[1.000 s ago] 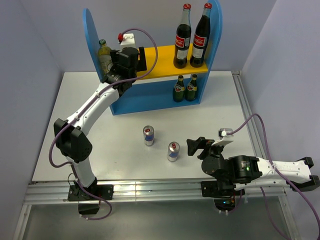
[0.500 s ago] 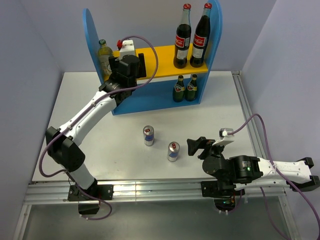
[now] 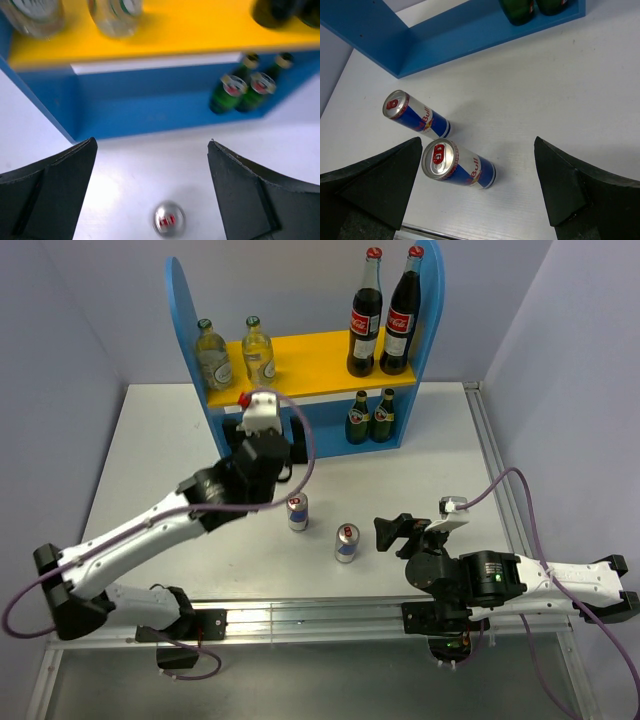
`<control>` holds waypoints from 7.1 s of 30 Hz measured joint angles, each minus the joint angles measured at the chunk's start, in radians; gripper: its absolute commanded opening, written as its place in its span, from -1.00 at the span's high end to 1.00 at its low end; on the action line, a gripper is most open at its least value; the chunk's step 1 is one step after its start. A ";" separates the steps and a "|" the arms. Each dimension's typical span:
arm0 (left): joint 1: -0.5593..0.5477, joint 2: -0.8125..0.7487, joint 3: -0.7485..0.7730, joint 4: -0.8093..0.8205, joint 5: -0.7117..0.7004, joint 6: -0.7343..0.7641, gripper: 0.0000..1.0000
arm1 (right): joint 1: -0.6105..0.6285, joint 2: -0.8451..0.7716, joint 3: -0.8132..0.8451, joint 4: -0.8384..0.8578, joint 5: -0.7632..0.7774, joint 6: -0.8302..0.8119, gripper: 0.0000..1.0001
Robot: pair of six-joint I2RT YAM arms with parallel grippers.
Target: Place and organize the beverage onto the shelf
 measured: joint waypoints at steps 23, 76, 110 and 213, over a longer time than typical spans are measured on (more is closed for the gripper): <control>-0.328 0.161 -0.708 0.355 -0.028 -0.428 -0.99 | 0.000 0.032 0.000 0.001 -0.001 -0.003 -1.00; 0.338 0.463 -0.581 0.966 0.135 -0.029 0.99 | 0.000 0.057 0.000 0.025 -0.001 -0.030 -1.00; 0.542 0.648 -0.251 0.627 0.294 -0.098 -0.09 | 0.000 0.058 0.000 0.048 -0.001 -0.056 -1.00; -0.286 -0.288 -0.872 0.568 0.179 -0.121 -0.99 | 0.000 0.090 0.000 0.009 0.001 -0.001 -1.00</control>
